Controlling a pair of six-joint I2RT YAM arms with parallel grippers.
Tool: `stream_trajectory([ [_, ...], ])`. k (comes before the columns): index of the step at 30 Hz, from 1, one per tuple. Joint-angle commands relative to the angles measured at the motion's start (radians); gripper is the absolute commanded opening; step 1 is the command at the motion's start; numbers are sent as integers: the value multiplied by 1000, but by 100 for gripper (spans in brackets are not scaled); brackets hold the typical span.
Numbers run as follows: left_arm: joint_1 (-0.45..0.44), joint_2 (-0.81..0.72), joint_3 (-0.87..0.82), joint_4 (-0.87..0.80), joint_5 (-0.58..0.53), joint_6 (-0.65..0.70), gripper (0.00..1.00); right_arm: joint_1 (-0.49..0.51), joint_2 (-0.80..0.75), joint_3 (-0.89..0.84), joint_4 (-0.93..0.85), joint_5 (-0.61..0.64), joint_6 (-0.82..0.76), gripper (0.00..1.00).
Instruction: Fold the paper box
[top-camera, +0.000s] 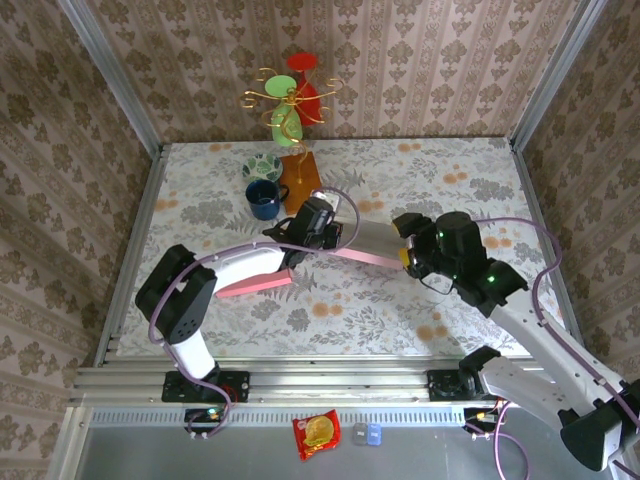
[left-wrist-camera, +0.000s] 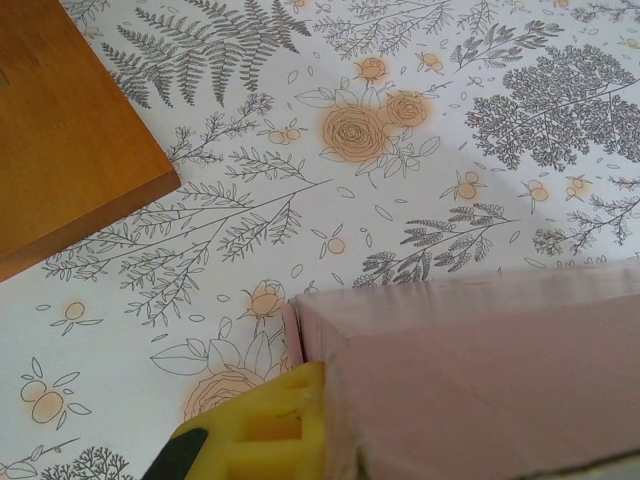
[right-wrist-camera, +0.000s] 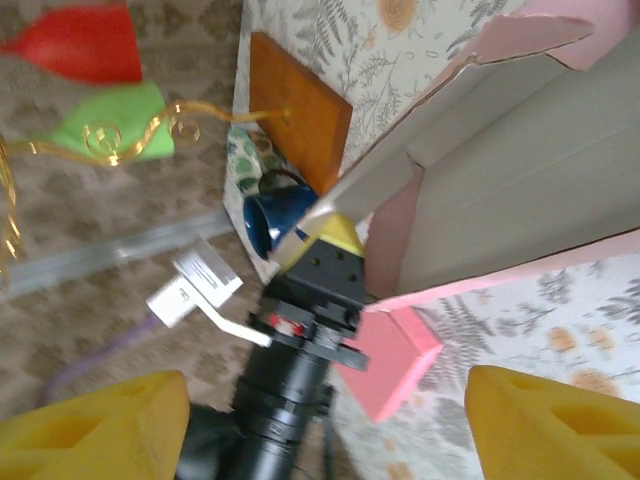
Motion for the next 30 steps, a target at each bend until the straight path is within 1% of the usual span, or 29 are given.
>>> stream_trajectory([
  [1, -14, -21, -35, 24, -45, -24, 0, 8, 47, 8, 25, 81, 235, 67],
  [5, -24, -22, -54, 42, -61, -39, 0, 17, 127, 41, 5, 69, 278, 58],
  [9, -31, -22, -60, 48, -66, -46, 0, 19, 191, 45, 52, 88, 325, 53],
  [17, -37, -20, -59, 42, -67, -49, 0, 19, 293, 66, 164, 112, 352, 47],
  [23, -37, -18, -53, 36, -67, -48, 0, 19, 320, 94, 155, 109, 342, 45],
  [30, -38, -21, -52, 31, -66, -51, 0, 6, 388, 86, 205, 83, 357, 36],
])
